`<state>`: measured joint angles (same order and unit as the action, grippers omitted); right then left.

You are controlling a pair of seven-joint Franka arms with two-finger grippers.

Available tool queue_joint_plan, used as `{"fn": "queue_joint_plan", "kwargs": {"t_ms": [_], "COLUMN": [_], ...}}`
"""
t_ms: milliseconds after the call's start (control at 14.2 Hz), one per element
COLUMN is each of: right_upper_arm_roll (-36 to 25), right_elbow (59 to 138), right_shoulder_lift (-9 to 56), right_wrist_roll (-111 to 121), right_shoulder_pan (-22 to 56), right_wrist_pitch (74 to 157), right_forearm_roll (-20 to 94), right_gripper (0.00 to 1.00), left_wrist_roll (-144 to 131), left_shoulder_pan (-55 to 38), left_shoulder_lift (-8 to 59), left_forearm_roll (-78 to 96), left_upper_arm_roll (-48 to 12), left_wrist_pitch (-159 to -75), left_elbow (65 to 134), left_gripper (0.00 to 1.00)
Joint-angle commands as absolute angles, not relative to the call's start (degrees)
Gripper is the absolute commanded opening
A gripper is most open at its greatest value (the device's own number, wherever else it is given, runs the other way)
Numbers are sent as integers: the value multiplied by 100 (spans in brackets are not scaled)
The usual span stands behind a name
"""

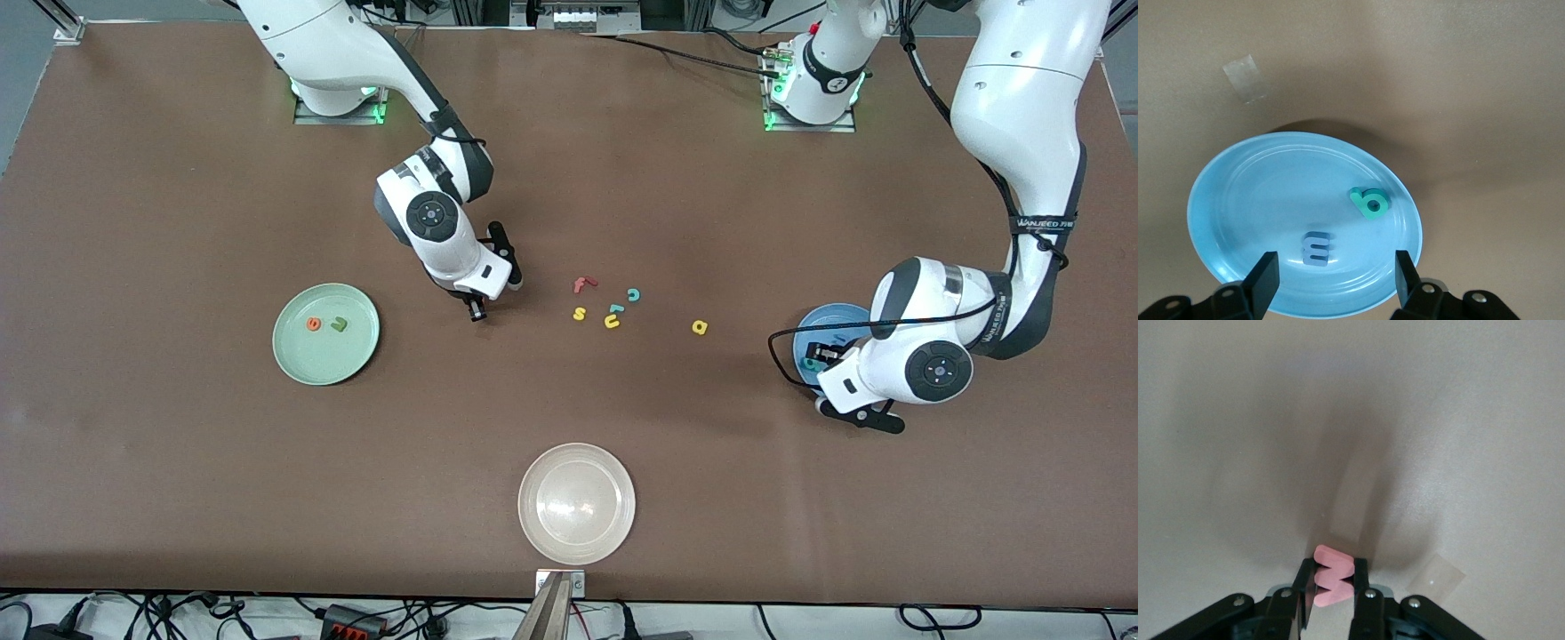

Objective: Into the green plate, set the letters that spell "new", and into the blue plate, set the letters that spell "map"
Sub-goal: 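Carry the pink W to the green plate while the left gripper grasps yellow d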

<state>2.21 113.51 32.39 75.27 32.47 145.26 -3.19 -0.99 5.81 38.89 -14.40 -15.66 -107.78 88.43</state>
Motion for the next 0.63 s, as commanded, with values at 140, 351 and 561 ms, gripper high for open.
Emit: {"fn": "queue_joint_plan", "kwargs": {"t_ms": [140, 351, 561], "right_upper_arm_roll": [202, 193, 193], "right_elbow": [11452, 11373, 11146], "right_shoulder_lift": [3182, 3155, 3111], "right_wrist_roll": [7480, 7471, 6972], "right_shoulder_pan": [3182, 2849, 2769], "right_wrist_pitch": [14511, 14493, 14100], "right_forearm_roll": [-352, -299, -290], "right_gripper": [8, 2, 1], "left_wrist_roll": [-70, -533, -1702], "left_shoulder_pan": [606, 449, 273], "left_shoulder_lift": [3788, 3788, 3902], "left_forearm_roll": [-1529, -1424, -1389], "left_upper_arm_roll": [-1652, -1836, -2127], "left_wrist_pitch": [-10767, -10758, -10810], "left_elbow": [8877, 8859, 8851], "left_gripper": [78, 79, 79]}}
